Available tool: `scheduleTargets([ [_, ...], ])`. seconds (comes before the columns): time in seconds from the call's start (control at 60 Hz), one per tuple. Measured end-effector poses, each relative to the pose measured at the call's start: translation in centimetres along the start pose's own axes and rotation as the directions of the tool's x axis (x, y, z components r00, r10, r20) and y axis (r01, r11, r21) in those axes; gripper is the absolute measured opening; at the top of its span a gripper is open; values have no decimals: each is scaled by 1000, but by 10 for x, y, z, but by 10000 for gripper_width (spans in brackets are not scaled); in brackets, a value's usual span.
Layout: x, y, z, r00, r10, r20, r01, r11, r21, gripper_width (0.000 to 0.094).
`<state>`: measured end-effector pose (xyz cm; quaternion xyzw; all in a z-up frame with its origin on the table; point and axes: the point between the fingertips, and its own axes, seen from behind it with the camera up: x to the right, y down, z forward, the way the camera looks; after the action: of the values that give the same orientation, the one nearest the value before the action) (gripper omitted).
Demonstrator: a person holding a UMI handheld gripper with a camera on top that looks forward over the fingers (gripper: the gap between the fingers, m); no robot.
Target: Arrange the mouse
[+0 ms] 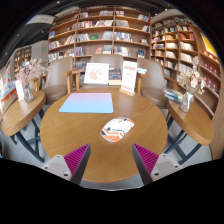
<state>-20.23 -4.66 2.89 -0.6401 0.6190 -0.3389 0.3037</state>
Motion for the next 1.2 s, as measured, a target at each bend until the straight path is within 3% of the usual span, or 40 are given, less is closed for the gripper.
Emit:
scheduleTargets([
  [0.317, 0, 8, 63, 998, 59, 2, -59, 993, -102, 855],
  [1.033, -6, -49, 143, 999, 34, 37, -29, 992, -121, 849],
  [1.133, -4, -52, 146, 999, 35, 33, -31, 993, -118, 807],
  [1.2, -2, -54, 147, 999, 38, 24, -35, 993, -112, 713],
])
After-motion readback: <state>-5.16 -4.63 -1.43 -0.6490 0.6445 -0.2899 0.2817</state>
